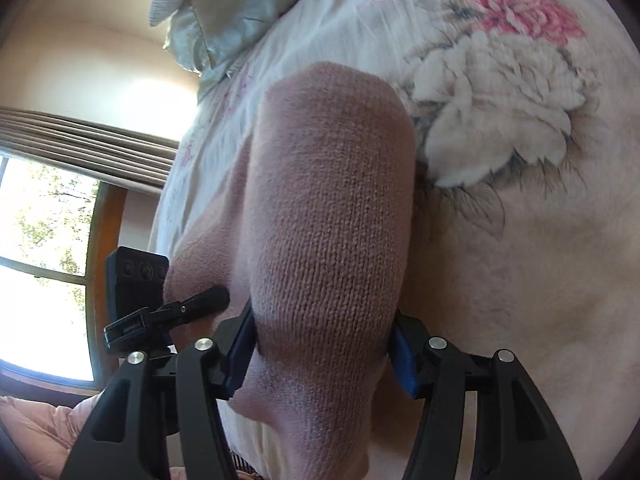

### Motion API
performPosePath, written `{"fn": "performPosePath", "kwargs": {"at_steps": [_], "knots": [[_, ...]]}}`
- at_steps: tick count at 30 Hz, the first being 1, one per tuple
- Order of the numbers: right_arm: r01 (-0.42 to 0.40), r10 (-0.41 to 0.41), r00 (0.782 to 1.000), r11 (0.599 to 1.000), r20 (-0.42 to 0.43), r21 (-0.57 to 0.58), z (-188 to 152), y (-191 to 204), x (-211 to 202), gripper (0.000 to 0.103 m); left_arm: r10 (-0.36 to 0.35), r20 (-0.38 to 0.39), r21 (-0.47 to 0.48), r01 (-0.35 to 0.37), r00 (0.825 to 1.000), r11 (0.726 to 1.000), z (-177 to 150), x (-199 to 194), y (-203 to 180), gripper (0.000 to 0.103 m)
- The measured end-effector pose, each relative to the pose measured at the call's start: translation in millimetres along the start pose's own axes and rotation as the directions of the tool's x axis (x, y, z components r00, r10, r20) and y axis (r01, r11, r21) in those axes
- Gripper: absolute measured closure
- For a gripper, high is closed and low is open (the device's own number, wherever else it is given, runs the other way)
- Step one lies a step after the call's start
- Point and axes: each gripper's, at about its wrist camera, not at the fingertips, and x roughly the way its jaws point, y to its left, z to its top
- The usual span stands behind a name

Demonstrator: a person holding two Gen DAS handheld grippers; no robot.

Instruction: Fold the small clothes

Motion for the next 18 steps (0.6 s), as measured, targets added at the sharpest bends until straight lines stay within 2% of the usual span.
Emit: {"fn": "performPosePath", "kwargs": {"at_steps": [4,5,9,12,14,18], "knots": [[-0.021,0.021,1.000,0.999,0.002,0.028,-8.9,-14.8,7.6,0.037,0.055,0.004,-0.033,-0.055,0.998,0.998,-5.3,4.5,10.7,0.053],[-0.015,0.014,1.000,0.999,0.004,0.028,-9.9,-15.4,6.6,0.033,0.073,0.007,-0.033,-0.073,0.997,0.997,-3.4,2.9,8.7,0.049],[-0.023,0.024,1.000,0.999,-0.005,0.046,-24.6,-16.7,-4.8,0.020,0.146,0.016,-0.002,-0.146,0.989,0.989,-7.8,-10.7,-7.2,0.046],[-0.054,0.057,0.998,0.996,-0.036,0.070,-49.8,-25.5,-12.0,0.019,0.184,0.016,0.016,-0.184,0.983,0.983,-11.5,-21.3,-17.1,0.045],[-0.056,0.061,0.996,0.996,-0.066,0.074,-68.2,-29.8,-9.6,0.019,0.209,0.011,0.013,-0.209,0.978,0.978,-19.3,-28.5,-9.2,0.043],[-0.084,0.095,0.992,0.989,-0.084,0.123,-91.4,-45.9,-0.9,0.022,0.261,0.006,-0.042,-0.261,0.965,0.965,-26.7,-32.5,7.0,0.040]]}}
